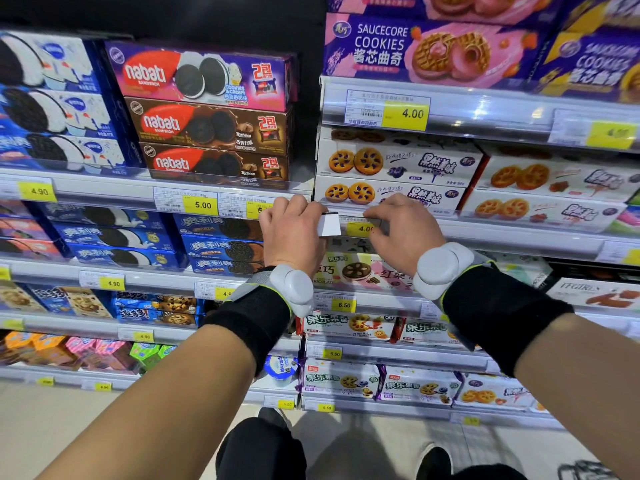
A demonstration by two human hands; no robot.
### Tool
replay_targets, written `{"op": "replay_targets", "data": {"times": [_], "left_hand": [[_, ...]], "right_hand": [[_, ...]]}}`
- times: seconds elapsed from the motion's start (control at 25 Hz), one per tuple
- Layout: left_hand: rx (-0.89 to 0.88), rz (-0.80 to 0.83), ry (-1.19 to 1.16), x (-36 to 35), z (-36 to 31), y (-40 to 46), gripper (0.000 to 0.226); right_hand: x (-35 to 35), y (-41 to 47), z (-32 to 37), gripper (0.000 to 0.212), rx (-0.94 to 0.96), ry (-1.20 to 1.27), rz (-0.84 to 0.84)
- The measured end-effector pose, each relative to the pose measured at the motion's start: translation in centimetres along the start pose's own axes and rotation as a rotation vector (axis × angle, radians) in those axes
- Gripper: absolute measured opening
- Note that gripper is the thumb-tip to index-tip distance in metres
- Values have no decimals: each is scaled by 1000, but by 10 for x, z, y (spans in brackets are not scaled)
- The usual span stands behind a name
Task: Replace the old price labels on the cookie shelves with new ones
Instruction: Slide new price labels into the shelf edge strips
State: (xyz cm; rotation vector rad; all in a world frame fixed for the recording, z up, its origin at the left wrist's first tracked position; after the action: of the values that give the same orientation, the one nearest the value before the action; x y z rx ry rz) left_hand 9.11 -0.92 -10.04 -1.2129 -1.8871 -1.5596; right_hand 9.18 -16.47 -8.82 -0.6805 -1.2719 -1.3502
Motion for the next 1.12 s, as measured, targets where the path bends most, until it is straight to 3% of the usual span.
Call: {"op": "replay_targets", "data": {"times": [0.28, 0.52, 0.68, 0.88, 1.0, 1.12], "left_hand": [[24, 122, -32, -3, 0, -3, 46], [55, 232, -341, 3, -17, -14, 28], [98, 221, -387, 12, -31, -15, 17], [234, 192, -530, 13, -38, -15, 23], [331, 211, -667, 4, -43, -16, 7], [358, 240, -770, -5, -56, -19, 13]], "right_hand": [[1, -13, -1, 44, -29, 26, 72], [12, -27, -5, 30, -57, 49, 78], [18, -38, -11, 30, -76, 62, 71], [30, -52, -26, 27, -98, 85, 52], [33, -62, -40, 24, -121, 101, 55], [34, -71, -53, 22, -139, 115, 32]]}}
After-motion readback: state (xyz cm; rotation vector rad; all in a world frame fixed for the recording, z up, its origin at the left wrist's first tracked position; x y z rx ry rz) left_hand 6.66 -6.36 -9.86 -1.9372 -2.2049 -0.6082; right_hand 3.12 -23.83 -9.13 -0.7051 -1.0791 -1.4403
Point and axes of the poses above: each hand's wrist, its own y-axis towards the middle knuckle, its own x-axis out of the back of the hand, z = x × y, the point moved 10 cm from there along y, towards the middle knuckle, and after that the axes turned 2 degrees about x, right-handed, at the moved point
